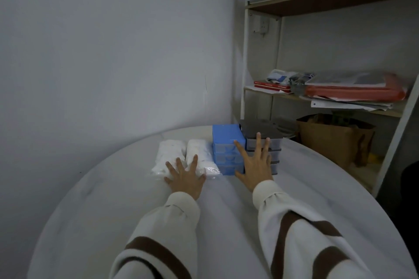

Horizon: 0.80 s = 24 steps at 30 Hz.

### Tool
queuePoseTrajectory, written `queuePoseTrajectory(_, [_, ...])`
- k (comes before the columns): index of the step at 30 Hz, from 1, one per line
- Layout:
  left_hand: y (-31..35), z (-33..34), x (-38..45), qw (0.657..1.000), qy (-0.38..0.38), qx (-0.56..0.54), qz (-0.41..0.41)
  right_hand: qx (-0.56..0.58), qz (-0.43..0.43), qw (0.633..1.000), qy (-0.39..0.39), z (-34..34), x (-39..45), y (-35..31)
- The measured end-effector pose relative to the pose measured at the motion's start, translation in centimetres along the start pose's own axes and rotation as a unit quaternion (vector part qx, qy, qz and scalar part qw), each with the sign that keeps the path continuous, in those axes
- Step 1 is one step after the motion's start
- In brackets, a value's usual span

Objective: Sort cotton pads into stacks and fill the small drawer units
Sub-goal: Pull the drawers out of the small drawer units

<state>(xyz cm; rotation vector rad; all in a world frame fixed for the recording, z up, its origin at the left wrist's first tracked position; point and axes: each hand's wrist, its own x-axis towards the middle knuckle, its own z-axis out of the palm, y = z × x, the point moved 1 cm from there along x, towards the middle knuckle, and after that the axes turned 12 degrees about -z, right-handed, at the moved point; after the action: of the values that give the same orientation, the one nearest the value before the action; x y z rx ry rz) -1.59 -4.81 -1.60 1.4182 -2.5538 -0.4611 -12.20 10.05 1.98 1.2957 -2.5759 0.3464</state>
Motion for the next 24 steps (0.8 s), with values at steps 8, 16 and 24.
queuePoseTrajectory(8, [0.7, 0.6, 2.6, 1.0, 0.014, 0.008, -0.004, -0.001, -0.005, 1.0, 0.003, 0.9, 2.7, 0.7])
queuePoseTrajectory(16, [1.4, 1.3, 6.3, 1.0, 0.017, -0.004, 0.004, -0.006, -0.013, 1.0, 0.009, 2.4, 6.2, 1.6])
queuePoseTrajectory(24, [2.3, 1.3, 8.0, 1.0, 0.029, -0.009, -0.005, 0.067, -0.031, 0.995, 0.062, 3.0, 7.5, 2.5])
